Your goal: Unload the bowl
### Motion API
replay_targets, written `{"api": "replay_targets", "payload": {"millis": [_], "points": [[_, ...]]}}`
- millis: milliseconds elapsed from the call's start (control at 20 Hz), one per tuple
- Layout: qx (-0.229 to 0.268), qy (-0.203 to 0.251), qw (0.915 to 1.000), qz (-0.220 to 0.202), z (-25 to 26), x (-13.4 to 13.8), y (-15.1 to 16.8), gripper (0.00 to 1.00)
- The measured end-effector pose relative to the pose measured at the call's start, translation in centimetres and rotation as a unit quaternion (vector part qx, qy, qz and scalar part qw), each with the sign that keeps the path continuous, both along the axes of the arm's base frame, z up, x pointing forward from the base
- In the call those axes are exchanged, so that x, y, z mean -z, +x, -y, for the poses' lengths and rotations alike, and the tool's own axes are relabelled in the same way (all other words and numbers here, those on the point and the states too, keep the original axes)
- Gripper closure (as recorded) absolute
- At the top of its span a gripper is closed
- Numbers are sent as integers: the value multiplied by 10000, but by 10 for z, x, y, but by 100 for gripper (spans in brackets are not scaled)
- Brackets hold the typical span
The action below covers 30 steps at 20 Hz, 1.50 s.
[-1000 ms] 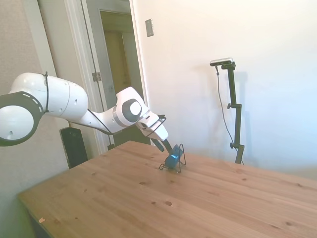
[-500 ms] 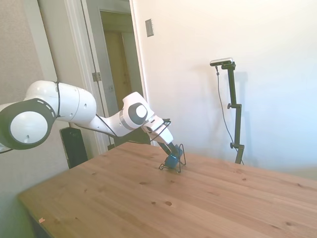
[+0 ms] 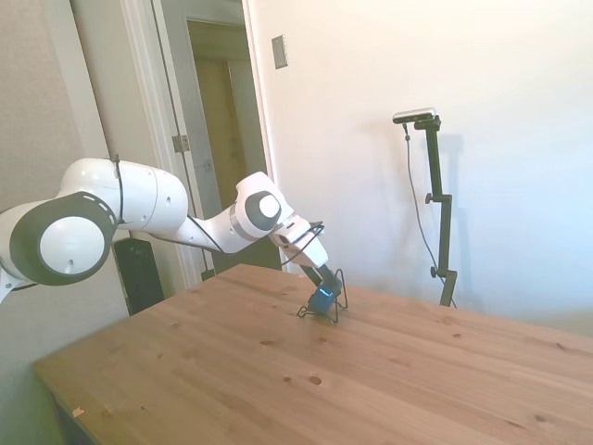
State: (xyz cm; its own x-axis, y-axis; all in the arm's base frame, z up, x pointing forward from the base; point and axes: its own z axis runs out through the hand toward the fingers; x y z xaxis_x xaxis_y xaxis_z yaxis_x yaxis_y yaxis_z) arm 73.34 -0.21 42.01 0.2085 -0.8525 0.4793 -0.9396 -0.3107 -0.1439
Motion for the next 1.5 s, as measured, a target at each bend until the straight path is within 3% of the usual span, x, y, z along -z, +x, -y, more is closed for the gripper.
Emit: {"api": "replay_targets", "payload": {"millis": [1250, 1500], "points": [[66, -181, 9996, -190, -5, 8, 3, 100], [24, -173, 9998, -112, -13, -4, 1, 100]]}}
